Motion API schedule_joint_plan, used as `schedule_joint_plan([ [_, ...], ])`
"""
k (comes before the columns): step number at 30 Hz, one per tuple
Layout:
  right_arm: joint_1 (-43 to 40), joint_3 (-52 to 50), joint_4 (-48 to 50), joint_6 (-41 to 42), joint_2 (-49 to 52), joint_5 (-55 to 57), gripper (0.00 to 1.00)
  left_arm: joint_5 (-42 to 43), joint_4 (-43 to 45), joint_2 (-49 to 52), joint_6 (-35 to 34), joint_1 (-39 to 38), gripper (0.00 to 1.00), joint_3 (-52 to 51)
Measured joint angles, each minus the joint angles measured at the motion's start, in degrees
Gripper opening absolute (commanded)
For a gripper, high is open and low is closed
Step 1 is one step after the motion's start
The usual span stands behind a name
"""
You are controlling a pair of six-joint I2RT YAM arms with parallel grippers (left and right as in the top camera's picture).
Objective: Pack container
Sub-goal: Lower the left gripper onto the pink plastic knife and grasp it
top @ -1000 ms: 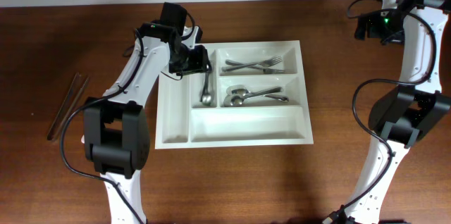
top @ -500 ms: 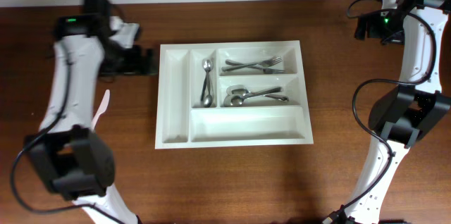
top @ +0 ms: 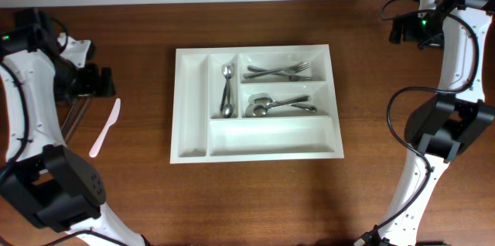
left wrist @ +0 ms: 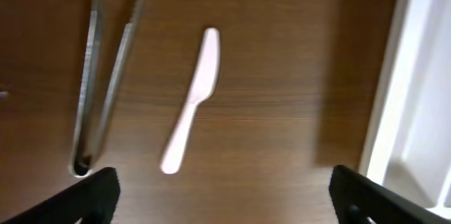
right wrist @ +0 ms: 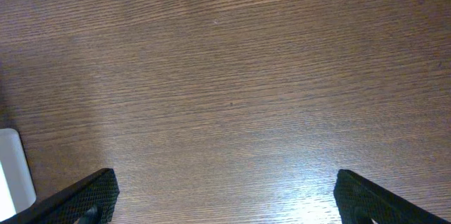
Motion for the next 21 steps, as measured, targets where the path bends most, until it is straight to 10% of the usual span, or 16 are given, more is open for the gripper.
schedule_joint_plan([
  [11,0.0,0.0,0.0,0.0,0.0,0.0,0.99,-3.6,8.3,2.8,5.6,1.1,0.92,-7.9],
  [15,0.0,0.0,0.0,0.0,0.0,0.0,0.99,-3.9,11.9,5.4,8.6,1.1,0.66,-13.8],
  [21,0.0,0.0,0.0,0.0,0.0,0.0,0.99,-4.7,14.4,5.7,11.0,1.1,0.66,-16.9],
])
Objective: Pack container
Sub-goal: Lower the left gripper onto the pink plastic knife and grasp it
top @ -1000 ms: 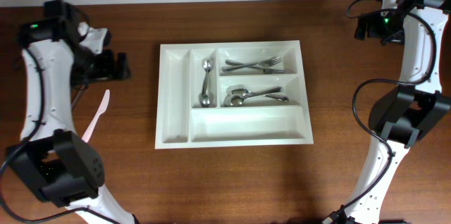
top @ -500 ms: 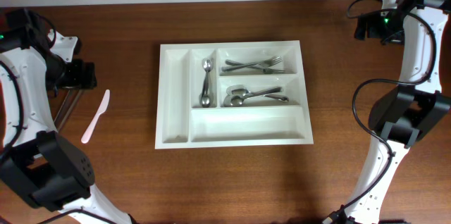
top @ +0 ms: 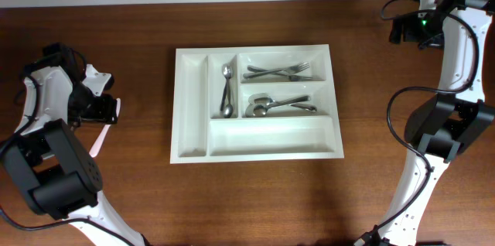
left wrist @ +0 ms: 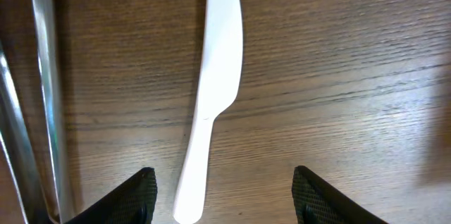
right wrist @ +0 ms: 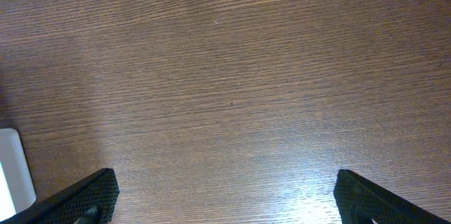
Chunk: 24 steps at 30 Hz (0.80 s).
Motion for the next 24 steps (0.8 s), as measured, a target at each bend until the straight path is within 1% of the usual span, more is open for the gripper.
schedule_joint_plan([
  [1,0.0,0.0,0.0,0.0,0.0,0.0,0.98,-0.3,0.2,0.0,0.2,0.0,0.70,-0.1],
  [3,0.0,0.0,0.0,0.0,0.0,0.0,0.99,-1.0,0.9,0.0,0.5,0.0,0.72,-0.3],
  [9,0.0,0.0,0.0,0.0,0.0,0.0,0.99,-2.6,2.5,0.0,1.1,0.0,0.74,-0.7],
  [11,0.0,0.0,0.0,0.0,0.0,0.0,0.99,-2.8,3.1,0.0,2.7,0.0,0.77,-1.6],
  [24,0.0,0.0,0.0,0.0,0.0,0.0,0.99,-2.9,9.9,0.0,8.3,0.2,0.79,-9.8],
])
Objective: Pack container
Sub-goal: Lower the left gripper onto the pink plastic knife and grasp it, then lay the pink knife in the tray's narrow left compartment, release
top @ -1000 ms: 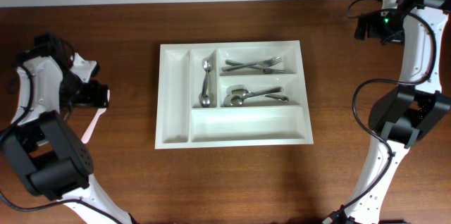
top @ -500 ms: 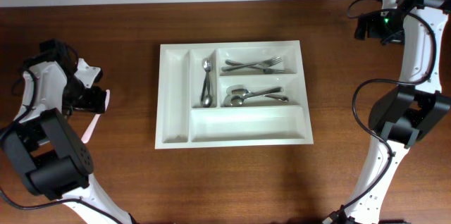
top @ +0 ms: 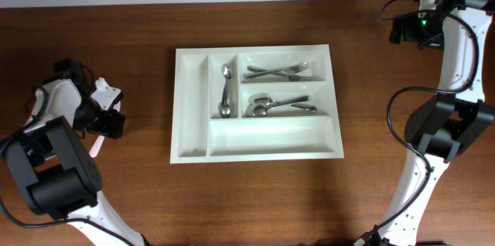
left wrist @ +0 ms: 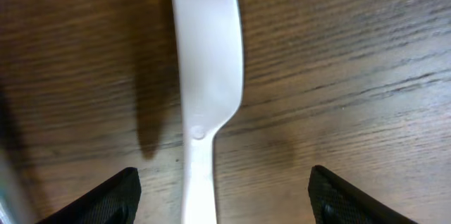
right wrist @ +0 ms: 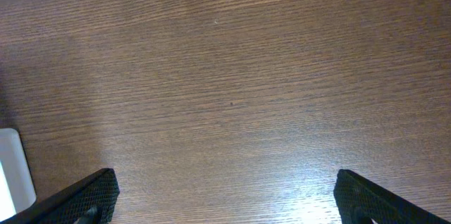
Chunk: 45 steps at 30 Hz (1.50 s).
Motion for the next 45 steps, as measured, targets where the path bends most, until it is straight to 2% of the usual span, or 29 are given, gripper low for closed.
schedule_joint_plan([
  [3,0.0,0.0,0.0,0.0,0.0,0.0,0.99,0.1,1.5,0.0,0.8,0.0,0.77,-2.1],
  [6,0.0,0.0,0.0,0.0,0.0,0.0,0.99,0.3,2.2,-0.2,1.6,0.0,0.70,-2.7],
  [10,0.0,0.0,0.0,0.0,0.0,0.0,0.99,0.5,2.9,-0.8,1.8,0.0,0.37,-3.7],
  [11,0.0,0.0,0.0,0.0,0.0,0.0,0.99,0.5,2.9,-0.9,2.1,0.0,0.21,-3.8],
  [12,0.0,0.0,0.0,0.0,0.0,0.0,0.99,0.5,3.0,-0.9,2.1,0.0,0.11,-3.8],
  [16,0.0,0.0,0.0,0.0,0.0,0.0,0.99,0.5,3.2,-0.9,2.0,0.0,0.02,-3.8],
  [20,0.0,0.0,0.0,0.0,0.0,0.0,0.99,0.4,3.3,-1.0,0.9,0.0,0.02,-3.8],
  [25,0.0,0.0,0.0,0.0,0.0,0.0,0.99,0.0,2.3,-0.7,-3.7,-0.8,0.02,-2.8],
  [29,0.0,0.0,0.0,0.0,0.0,0.0,0.99,0.0,-2.9,0.4,-7.6,-5.6,0.02,4.6],
  [34,0.0,0.0,0.0,0.0,0.0,0.0,0.99,1.6,-11.1,0.5,-11.2,-14.2,0.02,18.8],
  [38,0.0,0.0,0.0,0.0,0.0,0.0,0.99,2.8,-14.0,0.5,-17.4,-21.5,0.02,26.1],
  [45,0.0,0.0,0.0,0.0,0.0,0.0,0.99,5.3,-14.2,0.5,-30.9,-28.1,0.02,26.8],
])
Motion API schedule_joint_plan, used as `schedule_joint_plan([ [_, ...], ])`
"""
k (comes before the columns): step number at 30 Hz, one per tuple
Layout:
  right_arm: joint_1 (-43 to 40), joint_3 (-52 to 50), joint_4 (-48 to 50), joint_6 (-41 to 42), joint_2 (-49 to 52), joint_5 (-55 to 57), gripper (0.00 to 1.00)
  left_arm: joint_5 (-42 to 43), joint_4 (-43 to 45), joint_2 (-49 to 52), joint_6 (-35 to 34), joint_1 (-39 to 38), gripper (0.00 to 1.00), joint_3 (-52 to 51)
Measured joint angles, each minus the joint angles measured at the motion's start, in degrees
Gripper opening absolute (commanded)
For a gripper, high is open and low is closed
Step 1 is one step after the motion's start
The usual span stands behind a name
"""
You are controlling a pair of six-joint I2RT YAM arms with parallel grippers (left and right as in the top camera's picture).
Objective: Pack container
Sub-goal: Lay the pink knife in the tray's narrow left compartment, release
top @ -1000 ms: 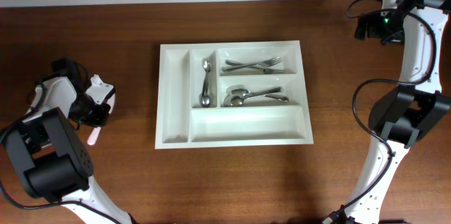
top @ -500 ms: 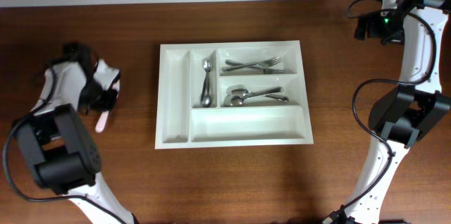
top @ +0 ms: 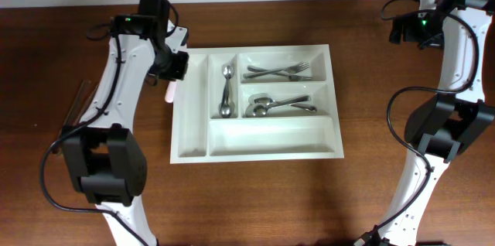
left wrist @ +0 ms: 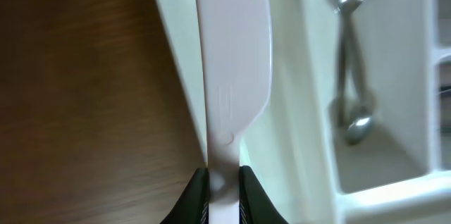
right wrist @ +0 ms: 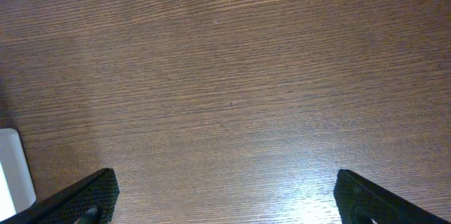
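A white compartment tray (top: 193, 152) lies mid-table and holds metal spoons (top: 226, 91) and forks (top: 278, 70). My left gripper (top: 172, 76) hangs over the tray's left rim, shut on a pale pink plastic knife (left wrist: 231, 76). In the left wrist view the knife runs up from the fingertips, its blade over the tray's left wall (left wrist: 176, 62). Only the knife's lower tip (top: 168, 97) shows in the overhead view. My right gripper (right wrist: 225, 203) stands open over bare wood at the far right corner, holding nothing.
Metal tongs (top: 77, 100) lie on the wood at the left, behind the left arm. The tray's long left slot (top: 190, 107) and wide front slot (top: 274, 134) hold nothing. The right arm's base (top: 445, 134) stands at the right edge.
My left gripper was open low over the knife on the table at the far left. Now it is shut on the knife and holds it over the tray's left rim. The right arm is unchanged.
The knife lay on the wood beside the tongs with my left gripper open above it. The gripper was then lower, its fingers either side of the knife, then lower still. Now it grips the knife at the tray's left edge. The right gripper stayed open throughout.
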Motion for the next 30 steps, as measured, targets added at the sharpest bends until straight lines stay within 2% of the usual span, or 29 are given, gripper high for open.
schedule_joint_plan([
  [6,0.0,0.0,0.0,0.0,0.0,0.0,0.99,2.6,-0.2,2.5,-4.5,-1.3,0.02,0.0],
  [12,0.0,0.0,0.0,0.0,0.0,0.0,0.99,4.7,-0.3,8.6,-5.5,-1.5,0.02,0.0],
  [13,0.0,0.0,0.0,0.0,0.0,0.0,0.99,5.0,-0.3,8.9,-5.5,-1.5,0.07,0.0],
  [15,0.0,0.0,0.0,0.0,0.0,0.0,0.99,5.5,-0.3,8.9,-5.7,-1.5,0.53,0.0],
  [16,0.0,0.0,0.0,0.0,0.0,0.0,0.99,5.6,-0.3,8.9,-5.8,-1.5,0.56,0.0],
  [18,0.0,0.0,0.0,0.0,0.0,0.0,0.99,5.8,-0.5,8.9,-5.9,-1.5,0.69,0.0],
  [25,0.0,0.0,0.0,0.0,0.0,0.0,0.99,5.1,-8.4,8.9,-4.1,-0.8,0.77,5.2],
  [30,0.0,0.0,0.0,0.0,0.0,0.0,0.99,-5.6,-15.3,6.9,-2.2,2.5,0.81,12.5],
])
